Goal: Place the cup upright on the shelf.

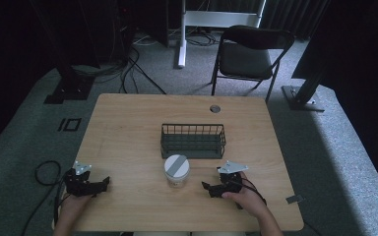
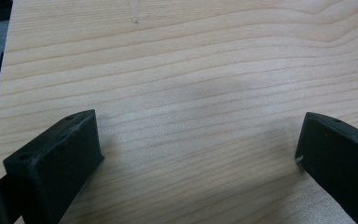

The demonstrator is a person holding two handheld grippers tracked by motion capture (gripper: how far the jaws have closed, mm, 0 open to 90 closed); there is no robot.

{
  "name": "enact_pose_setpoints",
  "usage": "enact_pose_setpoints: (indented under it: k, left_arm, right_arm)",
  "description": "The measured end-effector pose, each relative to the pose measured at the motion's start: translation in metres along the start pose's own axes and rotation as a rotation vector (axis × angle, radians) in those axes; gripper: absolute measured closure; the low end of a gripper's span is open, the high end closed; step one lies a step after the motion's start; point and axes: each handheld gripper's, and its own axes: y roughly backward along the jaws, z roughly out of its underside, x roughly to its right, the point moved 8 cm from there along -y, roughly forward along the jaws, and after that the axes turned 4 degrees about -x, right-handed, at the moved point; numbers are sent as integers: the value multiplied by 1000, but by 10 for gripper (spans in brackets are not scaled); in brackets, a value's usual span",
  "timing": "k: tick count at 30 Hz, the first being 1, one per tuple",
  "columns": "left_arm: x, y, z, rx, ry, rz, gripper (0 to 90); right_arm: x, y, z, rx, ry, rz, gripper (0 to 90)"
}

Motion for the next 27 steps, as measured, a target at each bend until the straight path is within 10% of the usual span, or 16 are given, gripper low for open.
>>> enact_pose_setpoints:
  k: [27]
  left_arm:
    - [0,0,0,0,-1,2,1]
  right_arm:
    - [-48,-21,-24,36,90,-114,125]
